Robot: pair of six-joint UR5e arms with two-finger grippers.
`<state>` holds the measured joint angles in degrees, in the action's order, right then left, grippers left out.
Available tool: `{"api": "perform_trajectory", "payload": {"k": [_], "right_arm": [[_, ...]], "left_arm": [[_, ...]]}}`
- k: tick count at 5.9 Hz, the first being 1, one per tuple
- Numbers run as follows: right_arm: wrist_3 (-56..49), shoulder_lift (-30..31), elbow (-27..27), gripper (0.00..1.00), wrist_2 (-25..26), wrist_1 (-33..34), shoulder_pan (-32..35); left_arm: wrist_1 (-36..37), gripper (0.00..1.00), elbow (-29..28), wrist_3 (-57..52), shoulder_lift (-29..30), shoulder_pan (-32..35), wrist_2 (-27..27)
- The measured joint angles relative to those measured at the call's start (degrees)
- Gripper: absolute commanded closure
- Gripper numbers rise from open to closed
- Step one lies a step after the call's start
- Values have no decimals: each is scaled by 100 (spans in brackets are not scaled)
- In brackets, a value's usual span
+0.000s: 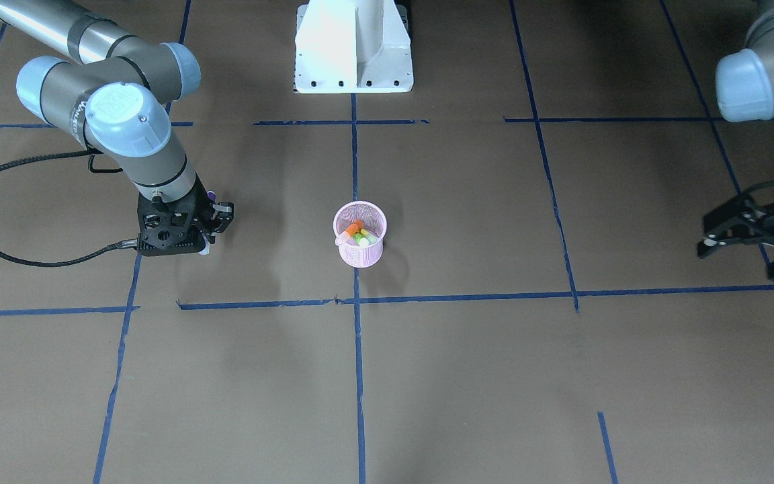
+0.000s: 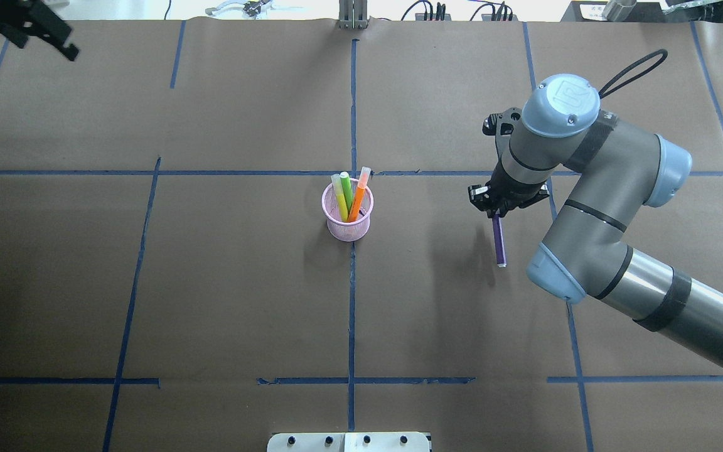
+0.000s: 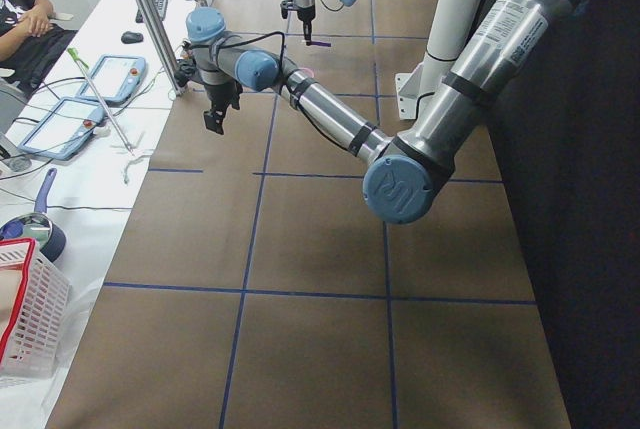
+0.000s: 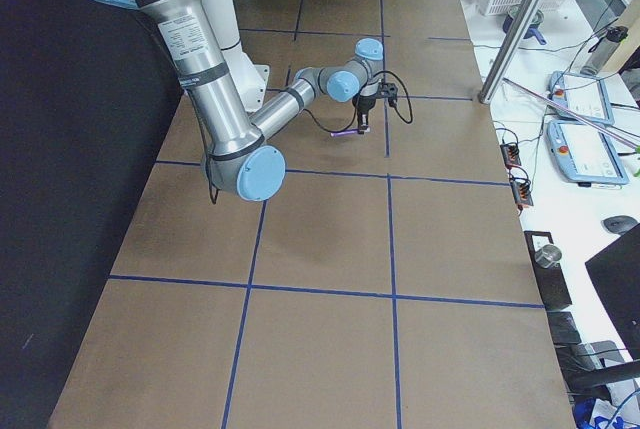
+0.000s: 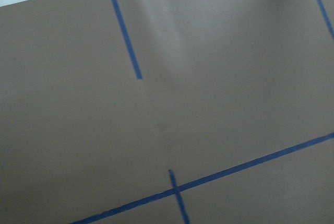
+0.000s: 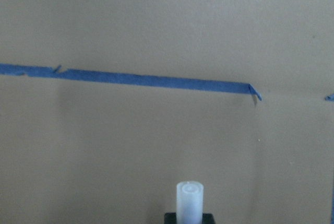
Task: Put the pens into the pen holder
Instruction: 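Lift the purple marker with the right gripper and carry it over the cup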
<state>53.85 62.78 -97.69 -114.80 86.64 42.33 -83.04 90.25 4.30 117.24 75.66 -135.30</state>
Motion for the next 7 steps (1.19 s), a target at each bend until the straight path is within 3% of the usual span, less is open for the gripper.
{"api": "perform_trajectory", "payload": {"k": [4, 7], "right_arm": [[49, -172, -369, 100, 430, -364, 175], [124, -785, -457, 100, 1450, -374, -15]], "left_arm": [[-90, 0, -1359, -2583, -882, 807, -15], [-800, 0, -1544, -2982, -1771, 985, 16]]}}
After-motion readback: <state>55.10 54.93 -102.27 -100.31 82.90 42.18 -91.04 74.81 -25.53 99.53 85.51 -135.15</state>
